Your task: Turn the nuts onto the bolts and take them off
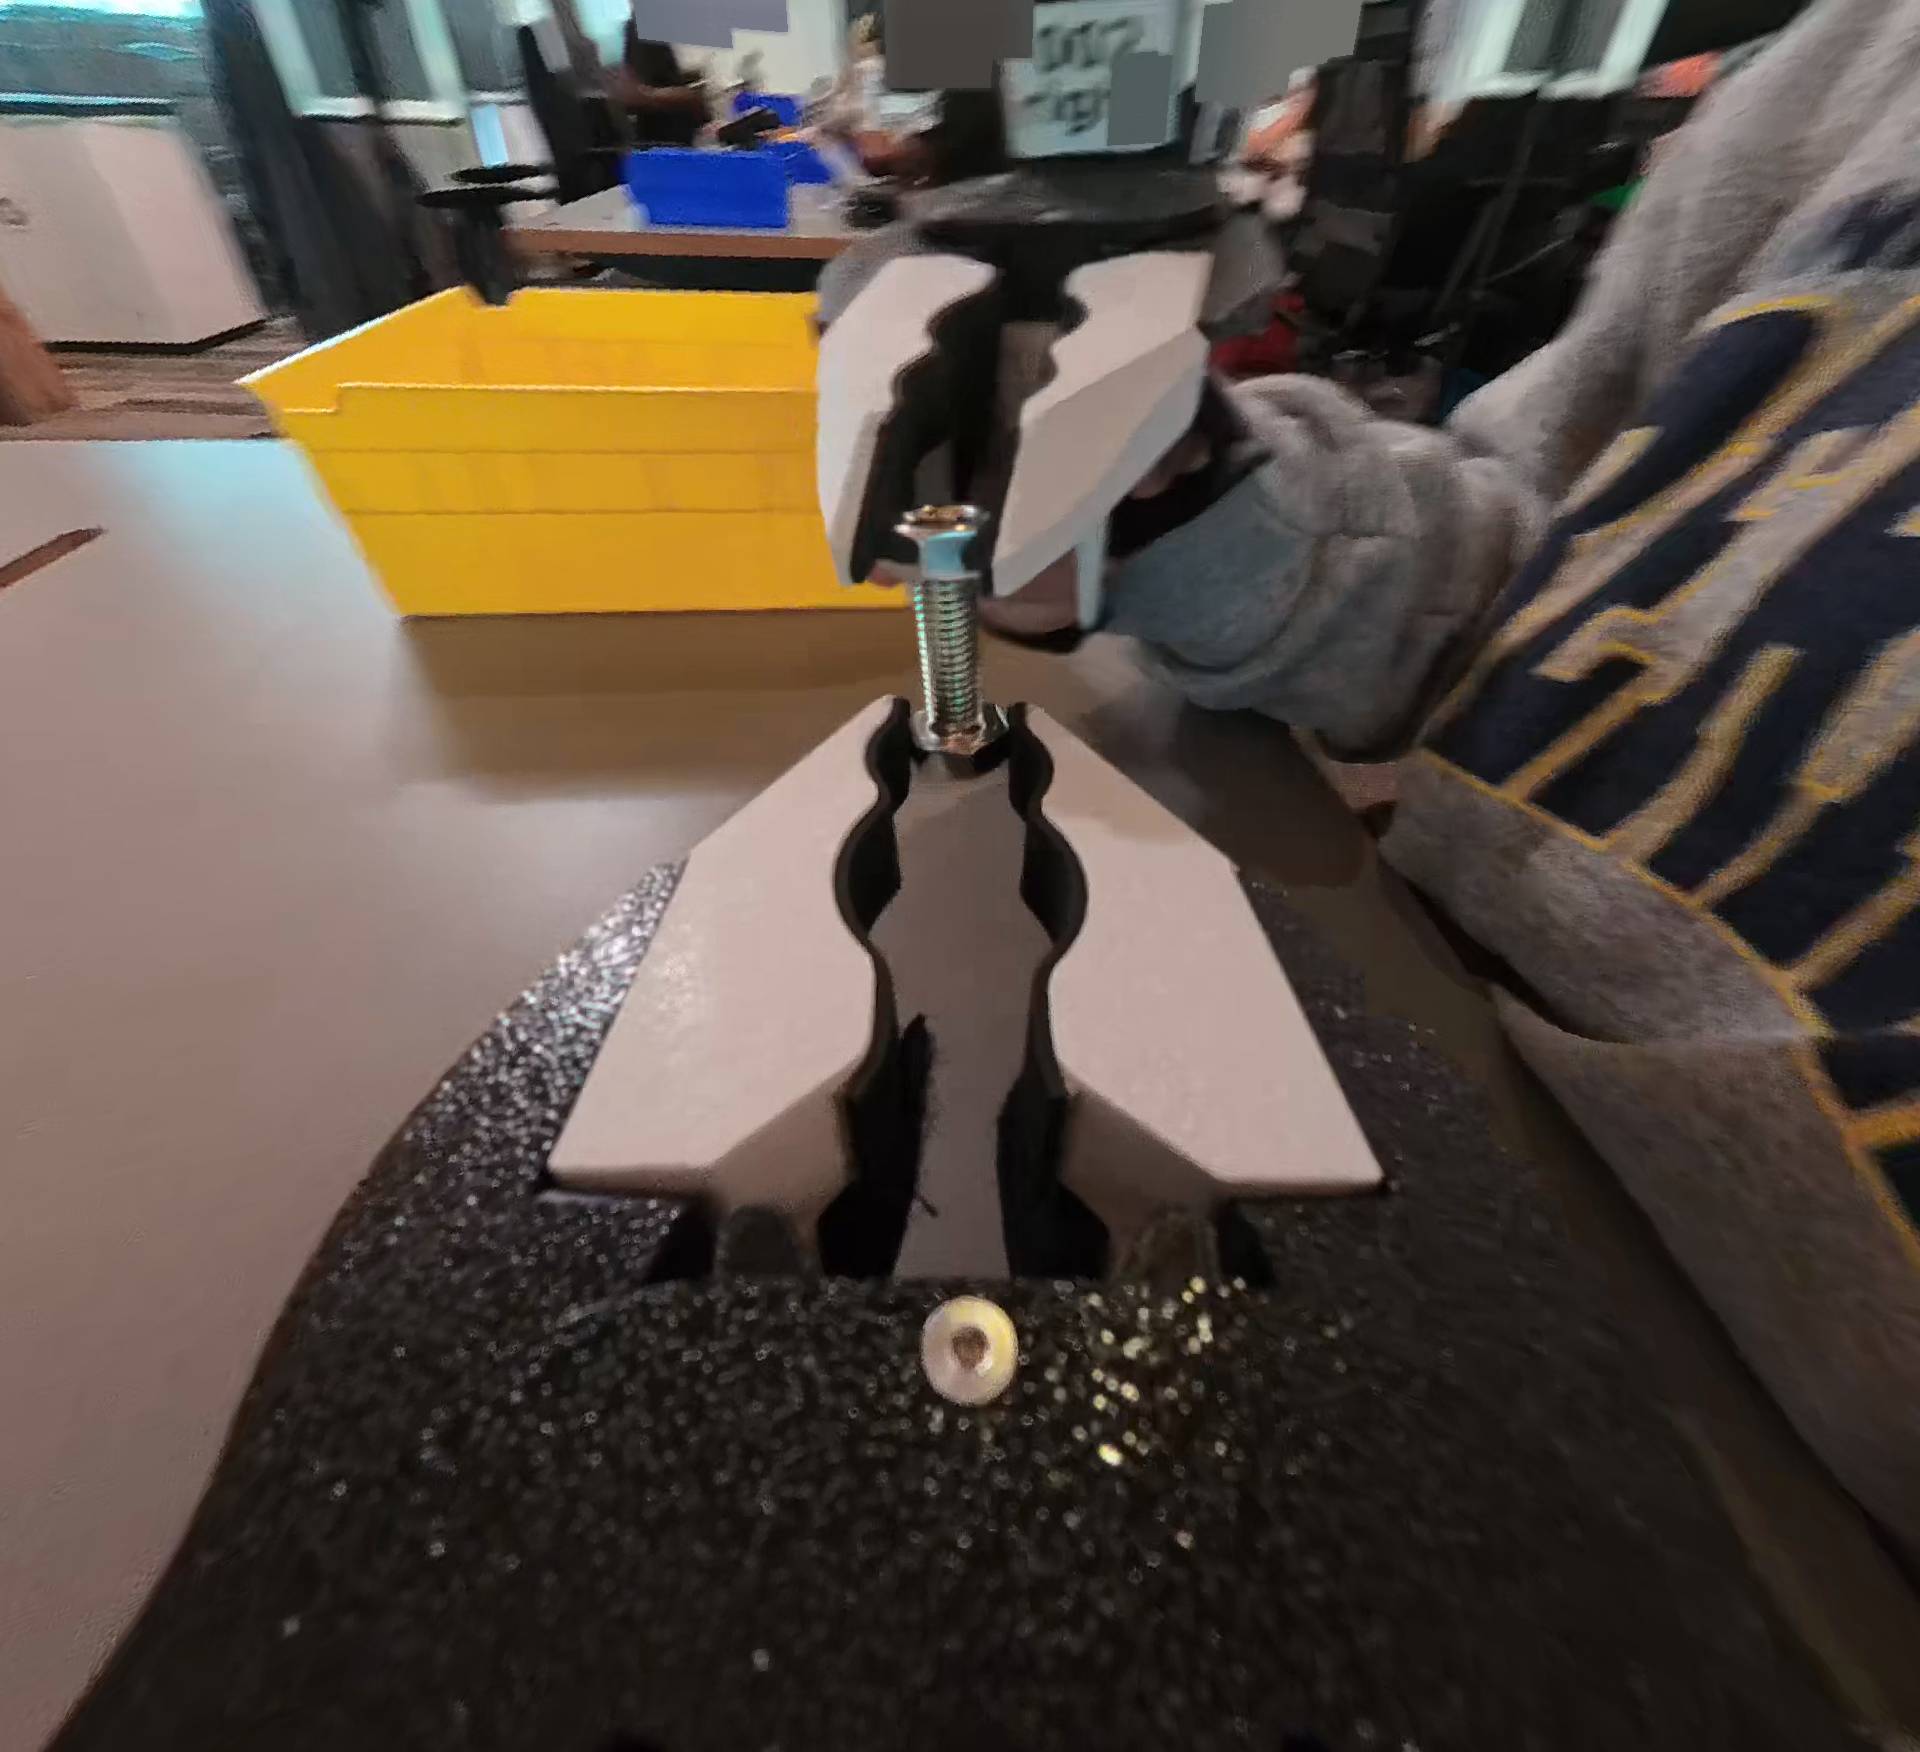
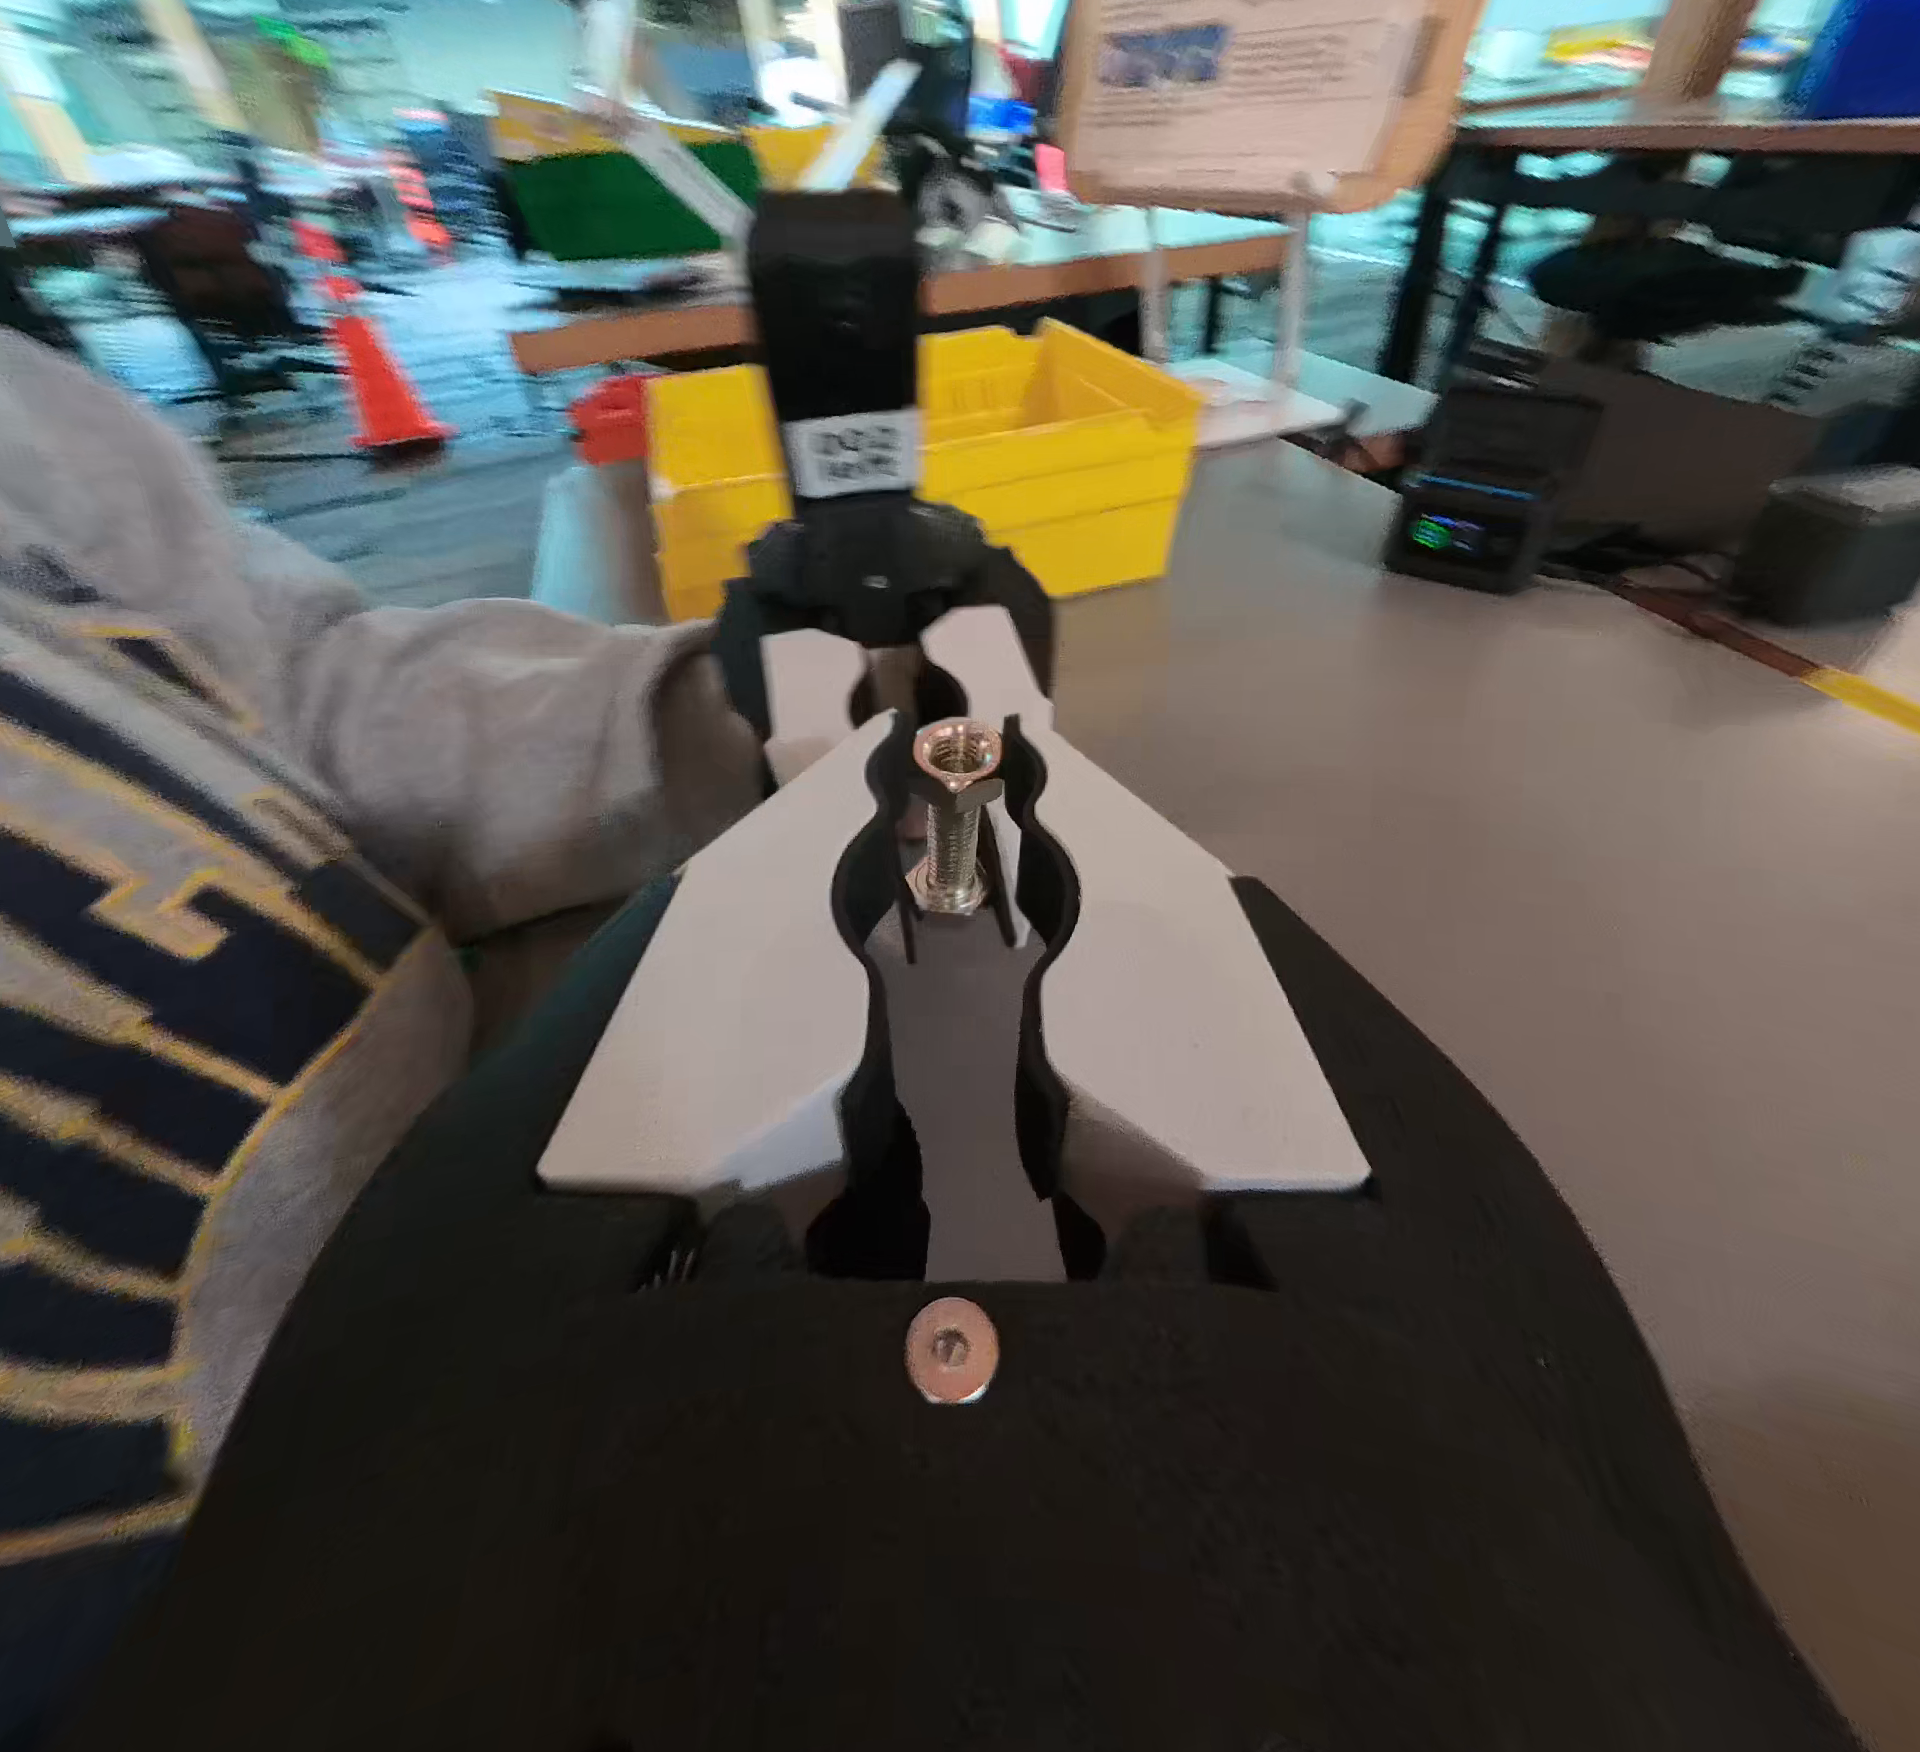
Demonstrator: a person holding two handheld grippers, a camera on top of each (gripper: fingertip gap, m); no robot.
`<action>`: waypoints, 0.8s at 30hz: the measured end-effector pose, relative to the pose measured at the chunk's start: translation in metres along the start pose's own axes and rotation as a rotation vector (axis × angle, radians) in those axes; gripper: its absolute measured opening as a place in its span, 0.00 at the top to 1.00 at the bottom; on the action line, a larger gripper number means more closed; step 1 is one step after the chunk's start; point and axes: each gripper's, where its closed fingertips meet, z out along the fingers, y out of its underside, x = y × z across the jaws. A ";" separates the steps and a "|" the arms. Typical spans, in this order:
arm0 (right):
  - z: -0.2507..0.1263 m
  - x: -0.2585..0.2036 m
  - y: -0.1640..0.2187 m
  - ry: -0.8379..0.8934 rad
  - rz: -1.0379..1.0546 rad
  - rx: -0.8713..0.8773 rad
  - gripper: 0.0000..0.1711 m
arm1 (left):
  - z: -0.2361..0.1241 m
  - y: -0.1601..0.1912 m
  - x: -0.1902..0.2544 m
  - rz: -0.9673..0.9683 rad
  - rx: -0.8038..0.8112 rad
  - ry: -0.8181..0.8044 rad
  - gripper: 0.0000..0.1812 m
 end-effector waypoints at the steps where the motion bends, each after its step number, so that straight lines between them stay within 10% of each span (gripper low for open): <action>1: -0.002 -0.009 -0.004 -0.071 -0.001 0.023 0.91 | -0.001 -0.005 0.011 -0.018 0.033 0.078 0.91; 11: -0.018 -0.065 -0.009 -0.549 0.046 -0.003 0.91 | -0.006 -0.015 0.071 -0.166 0.073 0.513 0.91; 24: 0.004 0.023 -0.008 0.199 0.047 0.003 0.90 | -0.005 -0.008 -0.021 -0.047 0.054 -0.142 0.91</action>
